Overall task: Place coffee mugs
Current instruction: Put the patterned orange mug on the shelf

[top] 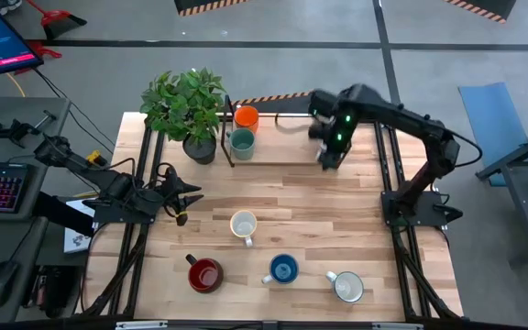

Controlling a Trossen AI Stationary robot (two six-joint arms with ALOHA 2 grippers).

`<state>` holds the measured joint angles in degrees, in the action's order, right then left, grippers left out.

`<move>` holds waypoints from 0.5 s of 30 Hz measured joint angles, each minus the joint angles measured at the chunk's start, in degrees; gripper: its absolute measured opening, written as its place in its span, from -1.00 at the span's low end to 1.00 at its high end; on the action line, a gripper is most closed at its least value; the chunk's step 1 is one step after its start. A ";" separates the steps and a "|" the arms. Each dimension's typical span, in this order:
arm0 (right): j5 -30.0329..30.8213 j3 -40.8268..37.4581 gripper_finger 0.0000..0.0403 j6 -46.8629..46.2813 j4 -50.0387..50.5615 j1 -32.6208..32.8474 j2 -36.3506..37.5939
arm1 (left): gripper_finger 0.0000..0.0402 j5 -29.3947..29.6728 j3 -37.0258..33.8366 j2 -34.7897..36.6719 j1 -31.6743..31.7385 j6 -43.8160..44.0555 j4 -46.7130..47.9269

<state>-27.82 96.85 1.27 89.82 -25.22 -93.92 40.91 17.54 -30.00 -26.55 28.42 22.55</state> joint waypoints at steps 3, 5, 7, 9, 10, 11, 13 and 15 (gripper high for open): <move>-1.36 -3.93 -0.45 2.18 -0.02 7.22 1.83 | -0.45 0.00 0.00 0.00 0.00 0.02 0.00; -1.35 -7.85 -0.45 2.05 -0.12 12.49 3.06 | -0.45 0.00 0.00 -0.02 0.00 -0.02 0.04; -1.34 -12.27 -0.45 1.02 -0.59 17.61 4.91 | -0.45 0.00 0.00 0.00 0.00 -0.02 0.04; -0.80 -17.08 -0.45 -2.24 -2.54 22.40 7.06 | -0.45 0.00 0.00 0.00 0.00 0.00 0.02; -0.01 -19.51 -0.45 -5.49 -4.32 24.60 8.01 | -0.45 0.00 0.00 0.00 0.00 0.01 -0.06; 0.88 -22.03 -0.45 -9.30 -6.38 26.60 8.94 | -0.45 0.00 0.00 0.00 0.00 0.36 -0.20; 2.40 -26.87 -0.45 -18.16 -9.70 30.49 11.07 | -0.45 0.00 0.00 0.00 0.00 2.60 -0.17; 3.89 -31.53 -0.45 -26.25 -11.91 34.08 13.62 | -0.45 0.00 0.00 0.00 0.00 5.82 -0.21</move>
<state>-23.94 65.32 -24.98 77.91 8.85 -80.30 40.91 17.54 -30.00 -26.55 34.25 22.34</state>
